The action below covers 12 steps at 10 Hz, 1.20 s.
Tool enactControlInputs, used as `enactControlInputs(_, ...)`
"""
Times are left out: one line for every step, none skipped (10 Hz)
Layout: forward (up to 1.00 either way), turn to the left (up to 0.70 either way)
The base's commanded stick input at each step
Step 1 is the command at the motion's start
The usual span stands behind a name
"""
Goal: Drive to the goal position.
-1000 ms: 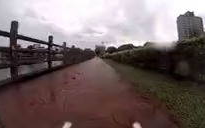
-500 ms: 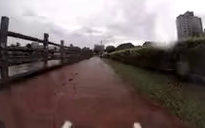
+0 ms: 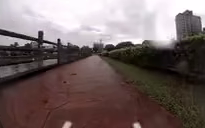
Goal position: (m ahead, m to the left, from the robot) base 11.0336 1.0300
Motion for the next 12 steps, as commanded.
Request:
enactControlInputs(0.5, 0.0)
enactControlInputs(0.5, 0.0)
enactControlInputs(0.5, 0.0)
enactControlInputs(0.5, 0.0)
enactControlInputs(0.5, 0.0)
enactControlInputs(0.5, 0.0)
enactControlInputs(0.5, 0.0)
enactControlInputs(0.5, 0.0)
enactControlInputs(0.5, 0.0)
enactControlInputs(0.5, 0.0)
enactControlInputs(0.5, 0.0)
enactControlInputs(0.5, 0.0)
